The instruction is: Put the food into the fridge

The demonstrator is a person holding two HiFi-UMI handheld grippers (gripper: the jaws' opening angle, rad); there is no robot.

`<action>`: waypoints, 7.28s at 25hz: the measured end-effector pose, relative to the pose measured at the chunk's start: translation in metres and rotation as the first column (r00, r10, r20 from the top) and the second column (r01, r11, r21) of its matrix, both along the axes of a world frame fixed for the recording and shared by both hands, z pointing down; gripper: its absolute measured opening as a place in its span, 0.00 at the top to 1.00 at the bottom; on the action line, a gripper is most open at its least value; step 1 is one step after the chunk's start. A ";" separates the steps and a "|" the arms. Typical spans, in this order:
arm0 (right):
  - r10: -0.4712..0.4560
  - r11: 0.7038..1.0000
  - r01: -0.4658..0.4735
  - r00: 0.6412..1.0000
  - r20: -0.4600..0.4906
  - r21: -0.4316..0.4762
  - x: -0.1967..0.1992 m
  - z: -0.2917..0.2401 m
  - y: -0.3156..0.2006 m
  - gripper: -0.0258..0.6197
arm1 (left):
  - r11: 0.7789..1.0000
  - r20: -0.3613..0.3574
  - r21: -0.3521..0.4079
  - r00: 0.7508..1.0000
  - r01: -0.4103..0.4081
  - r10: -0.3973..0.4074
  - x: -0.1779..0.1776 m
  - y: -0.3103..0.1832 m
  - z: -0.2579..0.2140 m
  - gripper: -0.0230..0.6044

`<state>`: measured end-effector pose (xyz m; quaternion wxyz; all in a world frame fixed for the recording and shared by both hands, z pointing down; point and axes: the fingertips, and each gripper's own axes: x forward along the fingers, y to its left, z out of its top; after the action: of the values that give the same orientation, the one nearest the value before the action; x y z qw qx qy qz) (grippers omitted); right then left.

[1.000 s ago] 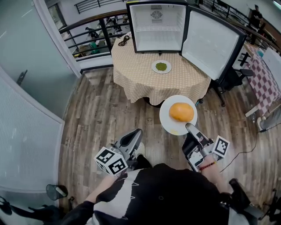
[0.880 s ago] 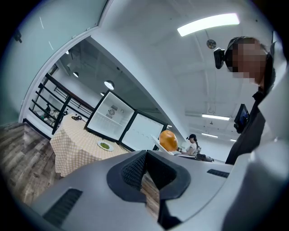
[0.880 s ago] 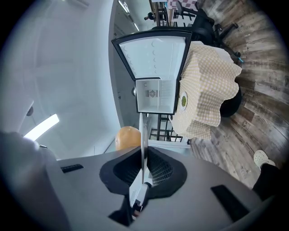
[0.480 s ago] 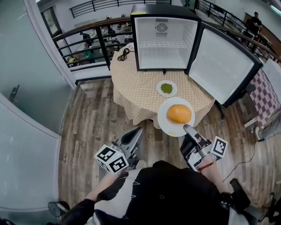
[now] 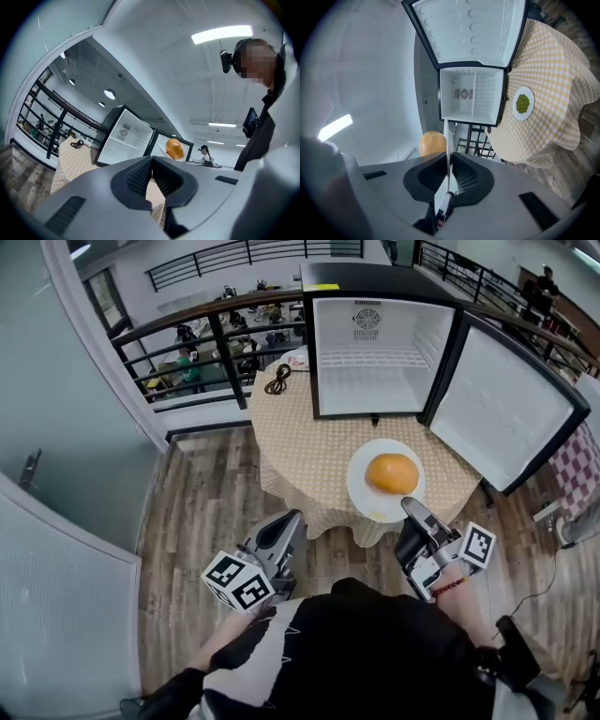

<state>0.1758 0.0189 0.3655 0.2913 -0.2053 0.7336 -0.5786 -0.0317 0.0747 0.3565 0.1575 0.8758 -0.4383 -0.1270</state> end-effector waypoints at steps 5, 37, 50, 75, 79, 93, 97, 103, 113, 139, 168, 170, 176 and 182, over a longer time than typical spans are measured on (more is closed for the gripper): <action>0.030 0.999 -0.030 1.000 0.001 0.013 -0.029 0.002 -0.030 0.91 | 1.000 0.006 0.021 1.000 -0.004 0.004 -0.038 -0.027 -0.001 0.94; 0.144 0.974 -0.146 0.989 -0.026 -0.173 -0.058 0.049 -0.224 0.91 | 0.995 0.044 0.058 0.996 -0.081 0.078 -0.092 -0.188 -0.021 0.94; 0.225 0.935 -0.227 0.974 -0.037 -0.271 -0.070 0.111 -0.338 0.91 | 0.999 0.066 -0.041 0.997 0.030 -0.027 -0.144 -0.255 0.004 0.94; 0.244 0.904 -0.309 0.940 -0.238 -0.295 -0.107 0.176 -0.435 0.91 | 0.980 0.102 -0.159 0.989 0.123 -0.107 -0.185 -0.286 0.059 0.94; 0.243 0.896 -0.319 0.935 -0.260 -0.309 -0.111 0.176 -0.445 0.91 | 0.976 0.113 -0.171 0.987 0.137 -0.118 -0.190 -0.284 0.062 0.94; 0.184 0.905 -0.314 0.897 -0.401 -0.286 -0.114 0.176 -0.473 0.91 | 0.958 0.107 -0.194 0.975 0.212 -0.194 -0.206 -0.269 0.066 0.94; 0.169 0.911 -0.307 0.887 -0.430 -0.274 -0.115 0.173 -0.478 0.91 | 0.949 0.109 -0.191 0.966 0.251 -0.233 -0.217 -0.260 0.064 0.94; 0.184 0.903 -0.337 0.864 -0.468 -0.266 -0.115 0.175 -0.483 0.91 | 0.942 0.108 -0.192 0.960 0.274 -0.257 -0.224 -0.251 0.063 0.94; 0.196 0.898 -0.357 0.849 -0.491 -0.258 -0.113 0.177 -0.486 0.91 | 0.937 0.104 -0.196 0.956 0.290 -0.274 -0.230 -0.245 0.065 0.94; 0.174 0.955 -0.295 0.563 -0.808 0.000 -0.117 0.170 -0.491 0.85 | 0.931 0.091 -0.223 0.957 0.290 -0.276 -0.233 -0.240 0.076 0.94; 0.181 0.974 -0.189 0.313 -0.932 0.126 -0.114 0.174 -0.497 0.76 | 0.928 0.074 -0.230 0.956 0.294 -0.285 -0.243 -0.254 0.087 0.94; 0.179 0.974 -0.188 0.303 -0.936 0.126 -0.114 0.173 -0.497 0.76 | 0.928 0.078 -0.229 0.956 0.294 -0.284 -0.244 -0.252 0.086 0.94; 0.187 0.972 -0.189 0.274 -0.943 0.138 -0.113 0.174 -0.495 0.74 | 0.924 0.084 -0.227 0.951 0.309 -0.298 -0.249 -0.247 0.084 0.94; 0.203 0.970 -0.183 0.230 -0.952 0.162 -0.112 0.172 -0.493 0.72 | 0.923 0.078 -0.228 0.950 0.311 -0.301 -0.248 -0.245 0.081 0.94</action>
<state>0.0640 -0.4737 0.5375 -0.1449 -0.6009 0.7317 -0.2872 -0.2799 -0.1706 0.4378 0.2302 0.7739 -0.5847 -0.0788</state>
